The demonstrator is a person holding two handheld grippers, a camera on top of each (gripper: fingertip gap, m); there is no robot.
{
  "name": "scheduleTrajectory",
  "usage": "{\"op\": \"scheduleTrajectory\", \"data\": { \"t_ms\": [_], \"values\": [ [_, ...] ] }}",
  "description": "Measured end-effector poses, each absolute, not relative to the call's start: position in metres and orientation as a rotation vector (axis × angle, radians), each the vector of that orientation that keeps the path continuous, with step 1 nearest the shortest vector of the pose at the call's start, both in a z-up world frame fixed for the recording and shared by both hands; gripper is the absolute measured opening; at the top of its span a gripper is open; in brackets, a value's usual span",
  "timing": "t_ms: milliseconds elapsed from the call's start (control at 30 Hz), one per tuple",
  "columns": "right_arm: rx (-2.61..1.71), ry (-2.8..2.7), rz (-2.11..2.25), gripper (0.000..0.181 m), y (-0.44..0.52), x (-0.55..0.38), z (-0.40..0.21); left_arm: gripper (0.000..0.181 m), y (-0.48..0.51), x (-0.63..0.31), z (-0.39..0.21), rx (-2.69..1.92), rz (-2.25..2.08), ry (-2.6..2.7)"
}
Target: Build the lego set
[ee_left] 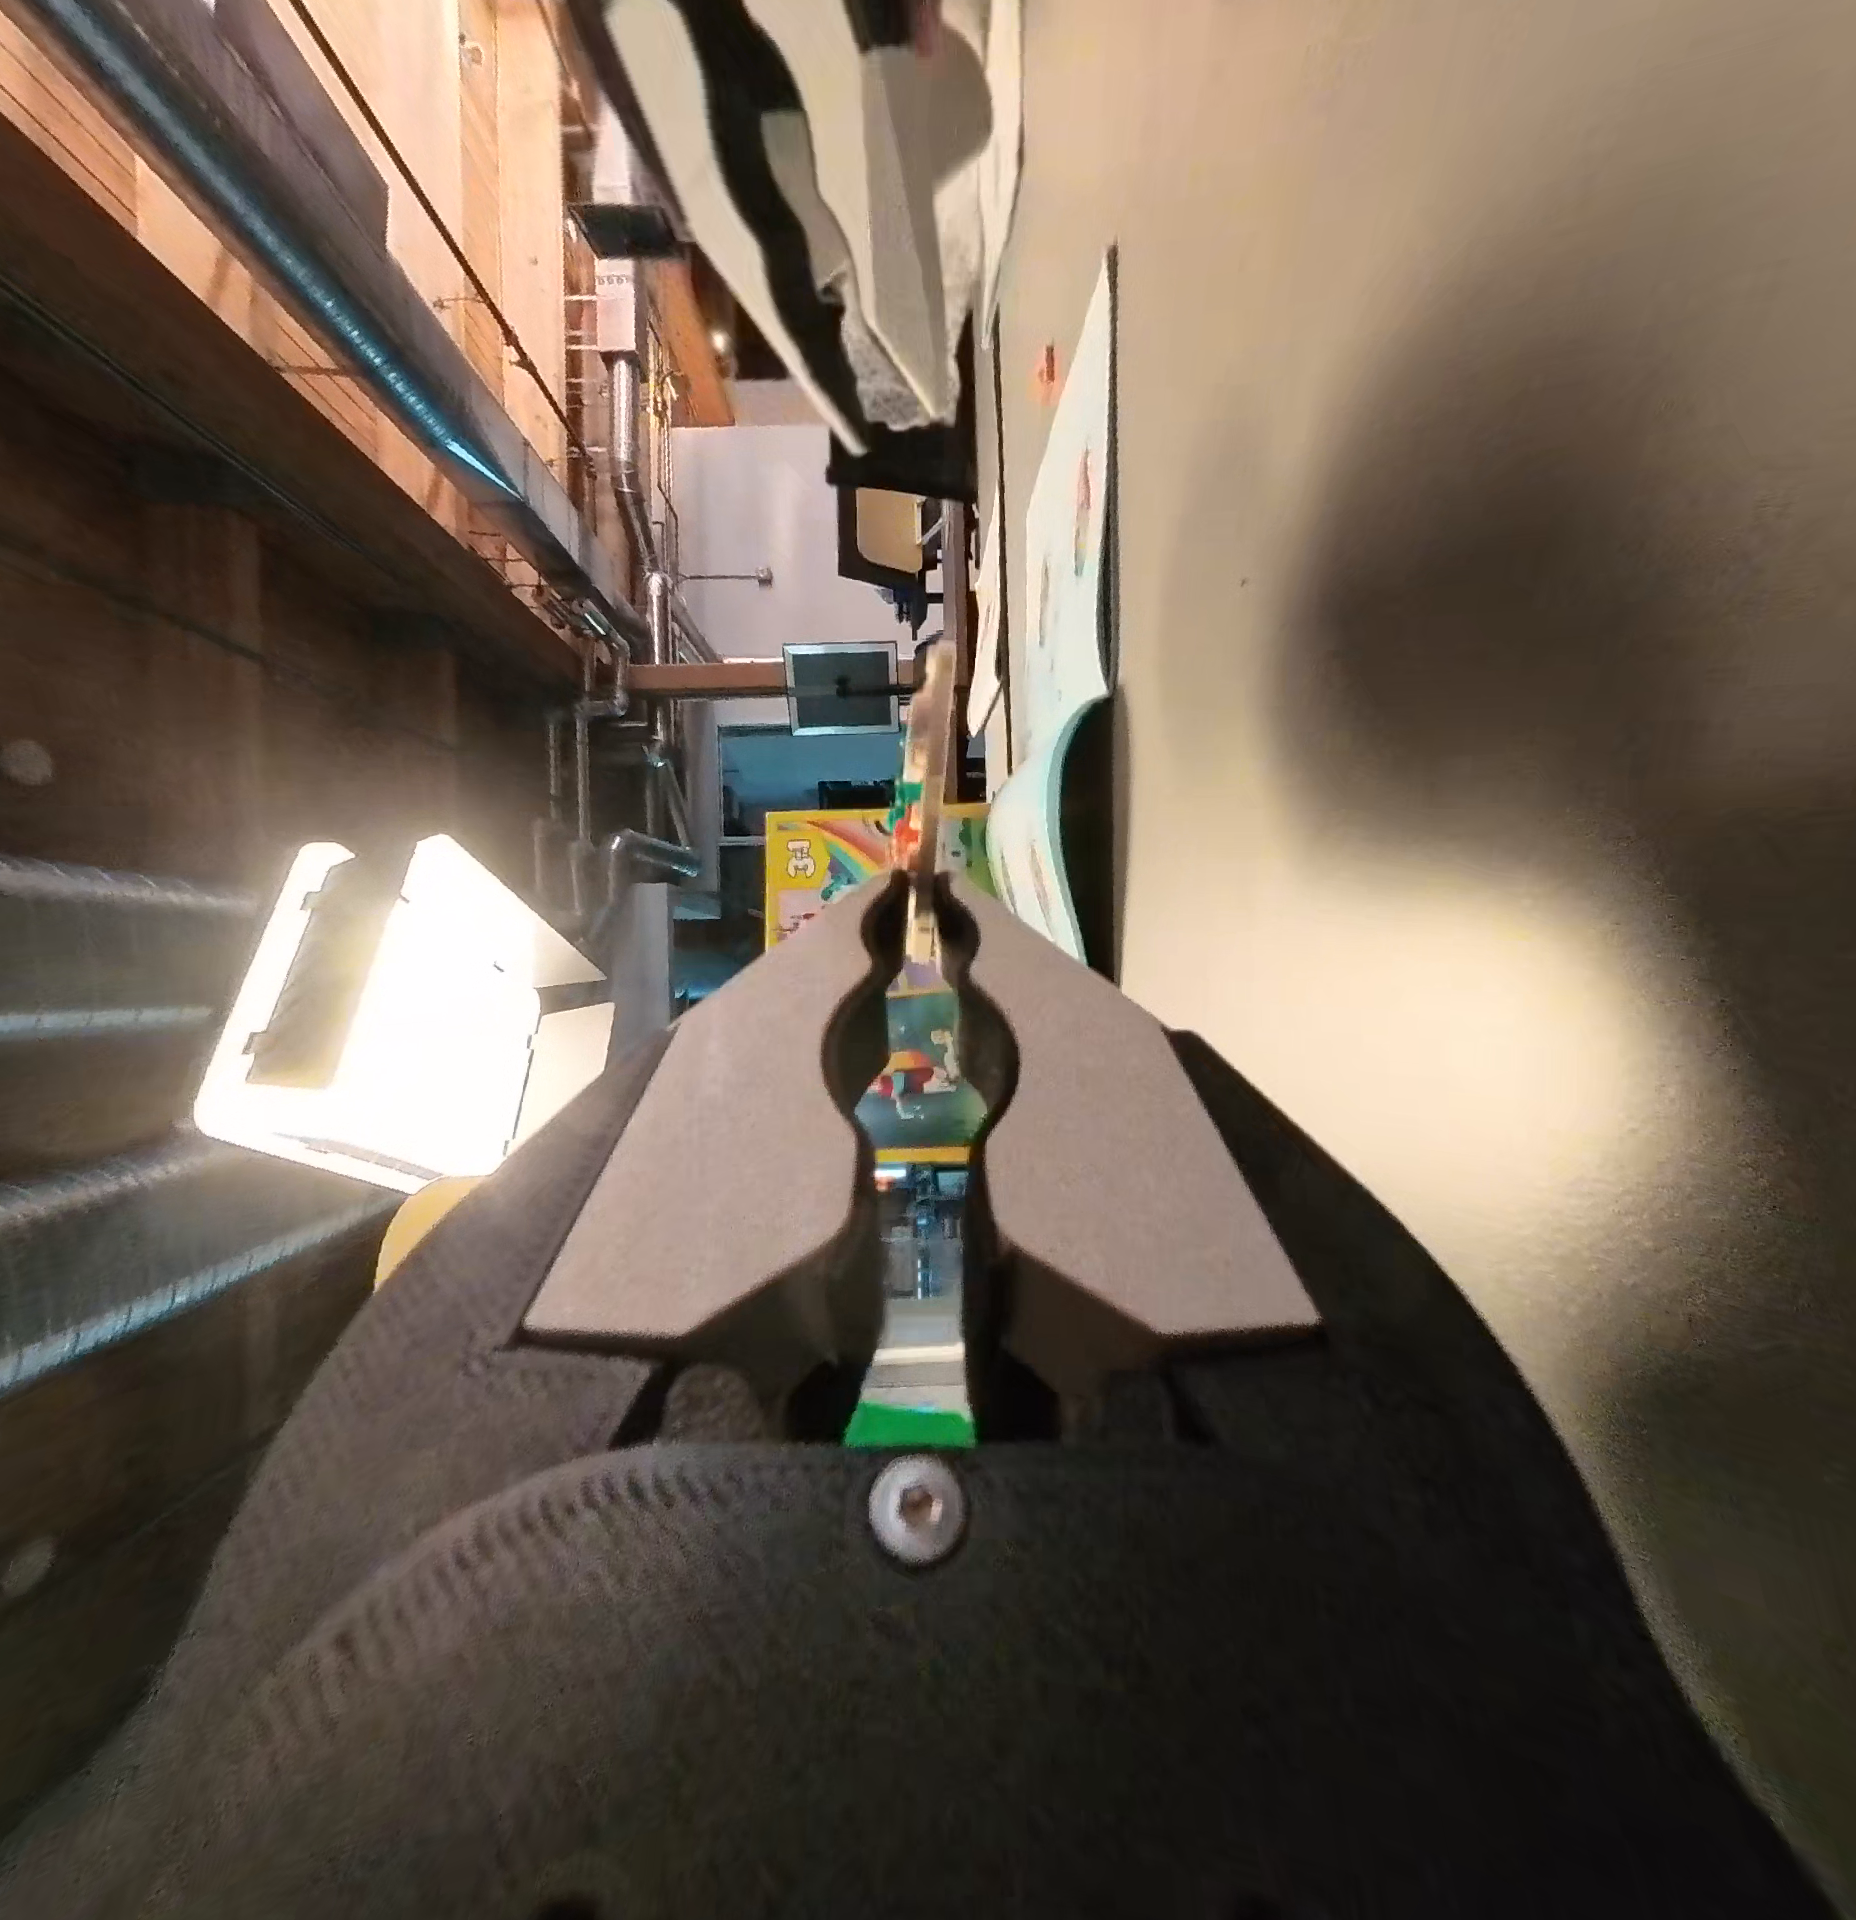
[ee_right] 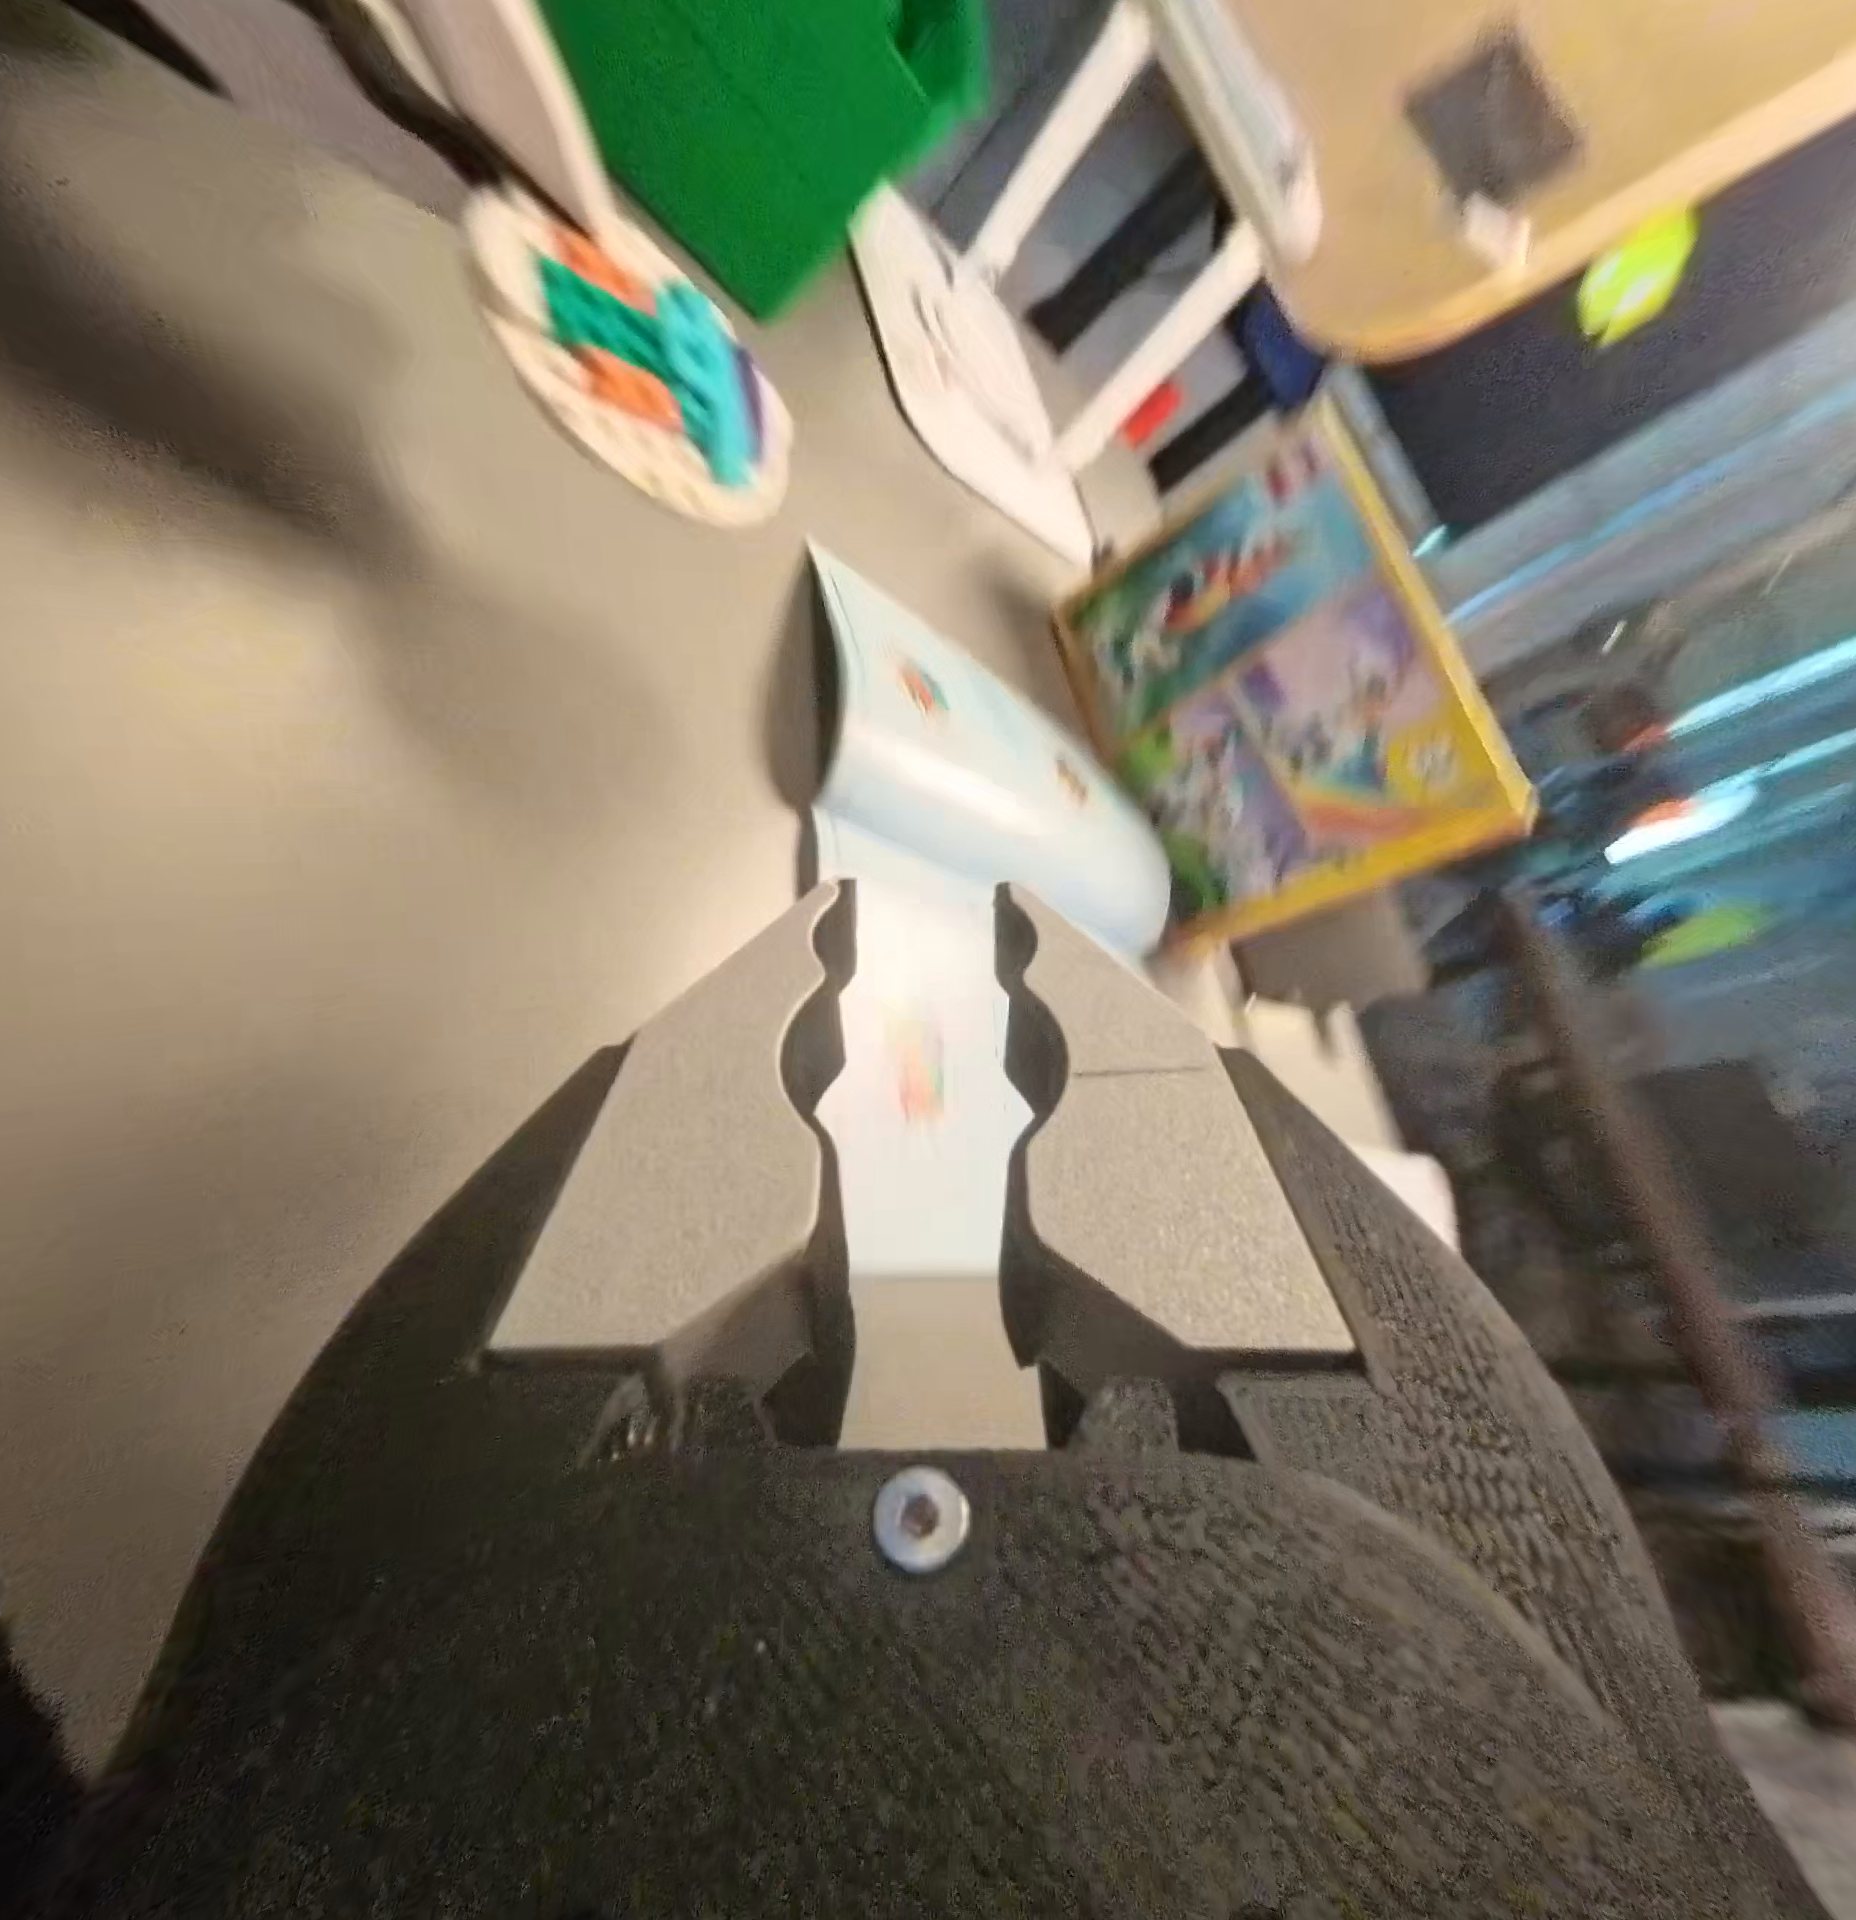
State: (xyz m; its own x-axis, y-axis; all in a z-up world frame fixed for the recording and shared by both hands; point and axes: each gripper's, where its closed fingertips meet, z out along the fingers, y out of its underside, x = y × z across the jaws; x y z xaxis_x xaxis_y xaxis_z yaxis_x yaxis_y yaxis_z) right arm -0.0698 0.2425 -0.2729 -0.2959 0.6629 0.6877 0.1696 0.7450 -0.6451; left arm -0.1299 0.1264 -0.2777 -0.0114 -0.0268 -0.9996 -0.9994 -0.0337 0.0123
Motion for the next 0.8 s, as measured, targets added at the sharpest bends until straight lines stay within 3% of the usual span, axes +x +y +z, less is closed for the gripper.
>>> {"op": "scheduleTrajectory", "data": {
  "t_ms": [267,733,800],
  "values": [
    [-1.242,-1.928,0.936,0.044,0.365,-0.044,-0.308,0.004,0.124,-0.111,-0.286,-1.21,1.166,1.288],
    [-1.417,-2.033,0.953,0.031,0.4,-0.055,-0.337,0.003,0.121,-0.104,-0.286,-1.185,1.144,1.305],
    [-1.425,-2.027,0.952,0.021,0.4,-0.056,-0.337,0.004,0.12,-0.103,-0.284,-1.183,1.14,1.298]
  ]
}}
